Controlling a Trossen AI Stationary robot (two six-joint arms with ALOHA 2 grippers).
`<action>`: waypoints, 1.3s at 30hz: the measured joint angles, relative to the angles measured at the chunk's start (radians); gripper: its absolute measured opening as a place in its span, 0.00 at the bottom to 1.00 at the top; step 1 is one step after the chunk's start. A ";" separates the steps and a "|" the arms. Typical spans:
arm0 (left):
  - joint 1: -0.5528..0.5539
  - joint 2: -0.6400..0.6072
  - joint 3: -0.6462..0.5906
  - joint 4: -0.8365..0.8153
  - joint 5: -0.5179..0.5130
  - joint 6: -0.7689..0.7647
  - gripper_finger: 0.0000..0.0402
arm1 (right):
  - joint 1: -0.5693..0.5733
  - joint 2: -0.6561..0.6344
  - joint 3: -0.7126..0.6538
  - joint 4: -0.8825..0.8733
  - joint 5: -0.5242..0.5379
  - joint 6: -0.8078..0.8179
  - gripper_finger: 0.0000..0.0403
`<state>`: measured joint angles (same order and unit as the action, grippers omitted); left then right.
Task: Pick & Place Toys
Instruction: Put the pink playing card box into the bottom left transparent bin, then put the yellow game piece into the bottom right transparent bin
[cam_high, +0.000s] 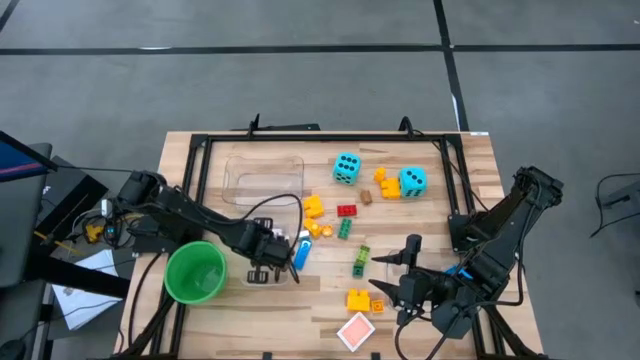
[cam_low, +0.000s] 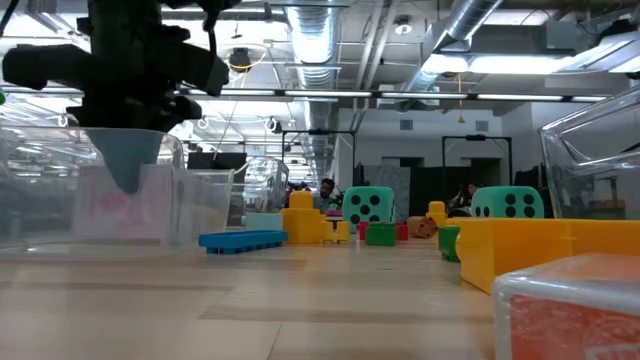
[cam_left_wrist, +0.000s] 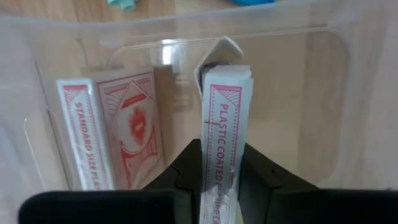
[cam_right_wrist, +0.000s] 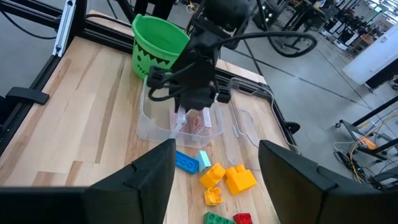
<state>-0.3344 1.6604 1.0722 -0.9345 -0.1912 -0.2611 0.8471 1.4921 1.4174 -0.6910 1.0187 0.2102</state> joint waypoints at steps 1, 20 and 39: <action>-0.001 0.006 0.001 0.000 -0.002 0.004 0.14 | 0.000 0.000 0.000 0.000 0.000 0.000 0.55; 0.000 -0.034 -0.005 0.001 -0.015 0.013 0.30 | 0.002 0.000 0.000 -0.009 0.000 0.000 0.55; -0.006 -0.206 -0.003 0.069 -0.018 -0.058 0.37 | 0.002 0.000 0.000 -0.015 -0.001 0.008 0.55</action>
<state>-0.3408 1.4544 1.0691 -0.8650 -0.2092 -0.3195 0.8486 1.4918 1.4174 -0.7057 1.0176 0.2184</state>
